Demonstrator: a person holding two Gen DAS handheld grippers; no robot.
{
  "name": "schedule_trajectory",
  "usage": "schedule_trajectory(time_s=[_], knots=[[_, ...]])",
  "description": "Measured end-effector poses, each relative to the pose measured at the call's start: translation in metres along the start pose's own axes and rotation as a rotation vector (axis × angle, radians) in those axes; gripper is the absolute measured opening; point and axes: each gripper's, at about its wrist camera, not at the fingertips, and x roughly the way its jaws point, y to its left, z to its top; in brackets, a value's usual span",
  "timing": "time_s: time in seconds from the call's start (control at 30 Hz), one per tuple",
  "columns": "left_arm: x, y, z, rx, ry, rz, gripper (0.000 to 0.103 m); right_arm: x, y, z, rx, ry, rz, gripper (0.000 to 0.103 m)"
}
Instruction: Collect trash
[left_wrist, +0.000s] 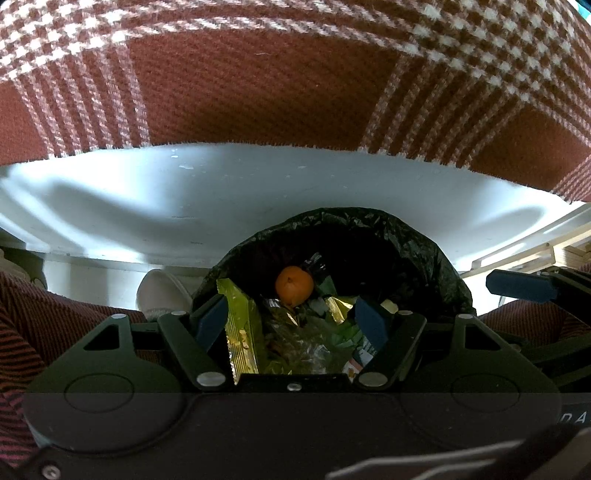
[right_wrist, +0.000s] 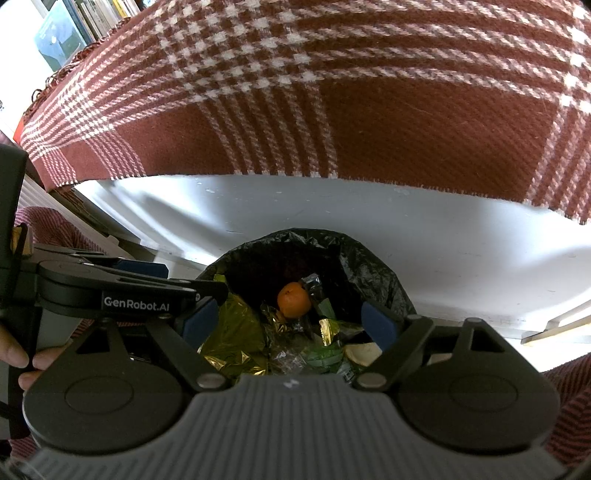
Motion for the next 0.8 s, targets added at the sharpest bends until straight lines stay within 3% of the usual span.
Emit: schedule_trajectory(time_s=[0.8], knots=[[-0.0018, 0.0002, 0.0, -0.004, -0.004, -0.005, 0.075, -0.0012, -0.0001, -0.0016, 0.001, -0.002, 0.001, 0.091]])
